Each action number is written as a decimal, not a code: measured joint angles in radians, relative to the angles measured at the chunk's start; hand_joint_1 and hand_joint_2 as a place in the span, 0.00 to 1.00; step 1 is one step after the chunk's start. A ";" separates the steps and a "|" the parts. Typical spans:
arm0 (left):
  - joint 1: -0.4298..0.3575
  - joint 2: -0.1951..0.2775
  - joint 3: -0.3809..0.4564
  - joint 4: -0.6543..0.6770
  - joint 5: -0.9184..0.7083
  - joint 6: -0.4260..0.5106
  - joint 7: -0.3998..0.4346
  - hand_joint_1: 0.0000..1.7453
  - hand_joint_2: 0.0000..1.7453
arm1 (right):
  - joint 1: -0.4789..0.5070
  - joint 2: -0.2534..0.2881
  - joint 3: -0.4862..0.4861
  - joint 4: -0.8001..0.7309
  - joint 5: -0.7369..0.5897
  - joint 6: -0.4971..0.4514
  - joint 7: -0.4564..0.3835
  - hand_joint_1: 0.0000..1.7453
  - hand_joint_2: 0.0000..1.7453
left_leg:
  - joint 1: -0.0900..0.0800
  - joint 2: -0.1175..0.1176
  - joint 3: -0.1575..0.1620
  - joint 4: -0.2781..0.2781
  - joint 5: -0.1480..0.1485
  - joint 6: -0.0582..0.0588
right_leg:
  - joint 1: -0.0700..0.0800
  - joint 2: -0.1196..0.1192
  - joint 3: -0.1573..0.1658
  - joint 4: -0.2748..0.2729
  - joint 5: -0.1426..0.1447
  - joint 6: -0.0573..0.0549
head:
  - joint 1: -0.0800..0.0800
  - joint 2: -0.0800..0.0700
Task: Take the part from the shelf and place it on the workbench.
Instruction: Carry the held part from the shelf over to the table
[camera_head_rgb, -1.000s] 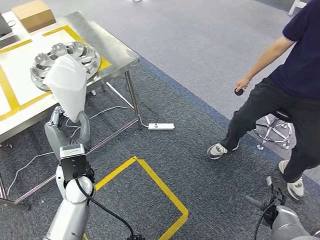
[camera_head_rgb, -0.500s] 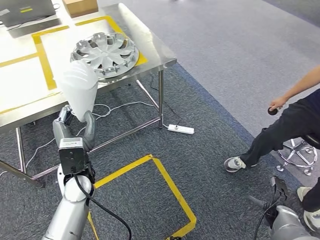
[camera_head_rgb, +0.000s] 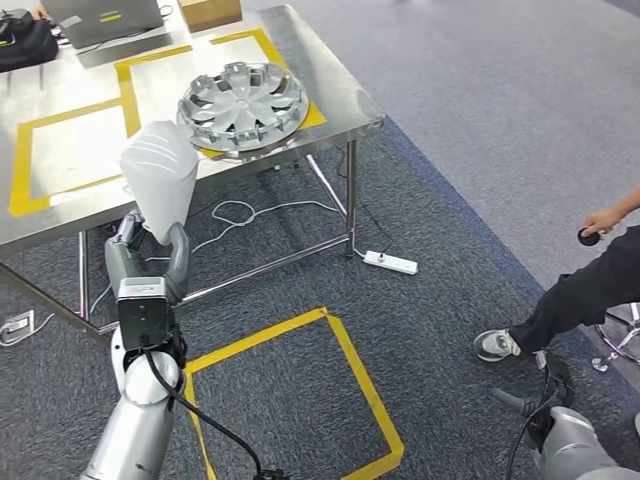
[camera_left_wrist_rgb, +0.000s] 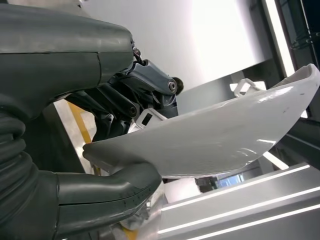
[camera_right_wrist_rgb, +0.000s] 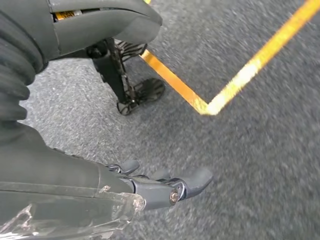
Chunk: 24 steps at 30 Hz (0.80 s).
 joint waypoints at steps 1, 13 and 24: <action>0.000 0.002 0.000 0.000 0.000 -0.003 0.000 1.00 1.00 | -0.001 0.000 0.000 0.000 0.002 0.002 0.002 0.00 1.00 | -0.001 0.002 0.014 -0.028 0.024 0.003 | 0.002 -0.010 0.002 0.000 -0.001 0.000 | 0.000 0.000; -0.001 0.008 0.001 0.000 -0.006 -0.032 -0.003 1.00 1.00 | -0.011 0.005 0.000 0.000 0.017 -0.010 0.005 0.00 1.00 | -0.006 -0.004 0.148 -0.292 0.118 0.058 | 0.010 0.012 -0.087 0.211 -0.119 0.043 | 0.011 0.000; 0.001 0.014 0.001 0.000 -0.017 -0.047 -0.003 1.00 1.00 | -0.012 0.014 0.000 0.002 0.024 -0.003 0.012 0.00 1.00 | 0.001 -0.093 0.131 -0.278 0.118 0.016 | -0.008 0.064 0.001 0.002 -0.004 0.028 | 0.012 0.000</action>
